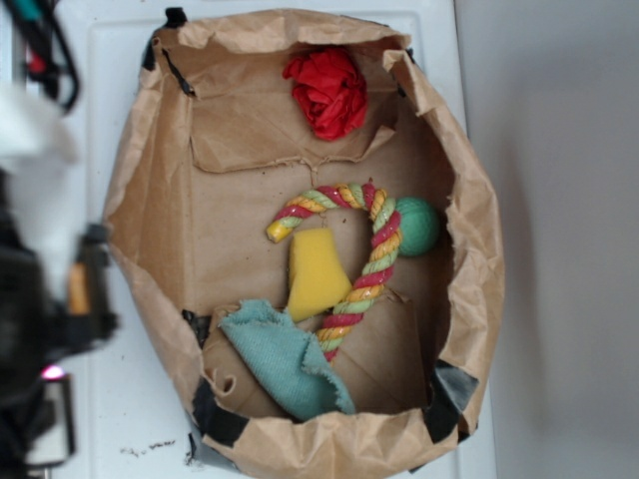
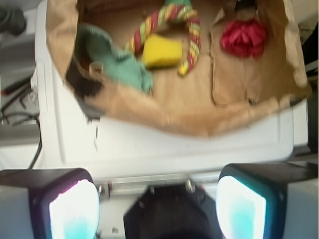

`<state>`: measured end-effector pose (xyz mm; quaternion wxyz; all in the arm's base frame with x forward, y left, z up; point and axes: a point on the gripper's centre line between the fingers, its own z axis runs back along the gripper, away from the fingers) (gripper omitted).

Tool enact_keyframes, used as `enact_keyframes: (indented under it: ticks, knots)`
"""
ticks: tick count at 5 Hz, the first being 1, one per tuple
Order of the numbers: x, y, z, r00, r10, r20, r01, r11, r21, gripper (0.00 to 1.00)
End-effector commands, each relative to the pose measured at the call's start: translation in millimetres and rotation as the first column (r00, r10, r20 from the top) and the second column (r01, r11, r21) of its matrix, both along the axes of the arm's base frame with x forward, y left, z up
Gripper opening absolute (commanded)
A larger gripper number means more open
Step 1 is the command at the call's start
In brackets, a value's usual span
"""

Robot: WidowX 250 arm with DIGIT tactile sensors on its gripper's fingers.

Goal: Grab the multicolored rope.

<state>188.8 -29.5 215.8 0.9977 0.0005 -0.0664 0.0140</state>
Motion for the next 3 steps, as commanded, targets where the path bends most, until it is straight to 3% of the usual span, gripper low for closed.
enact_keyframes:
  ticks: [1, 3]
  knots:
    - [65, 12, -19, 0.997, -0.053, 0.048, 0.055, 0.998, -0.026, 1.0]
    - [93, 13, -44, 0.997, -0.068, 0.032, 0.069, 0.997, -0.019, 1.0]
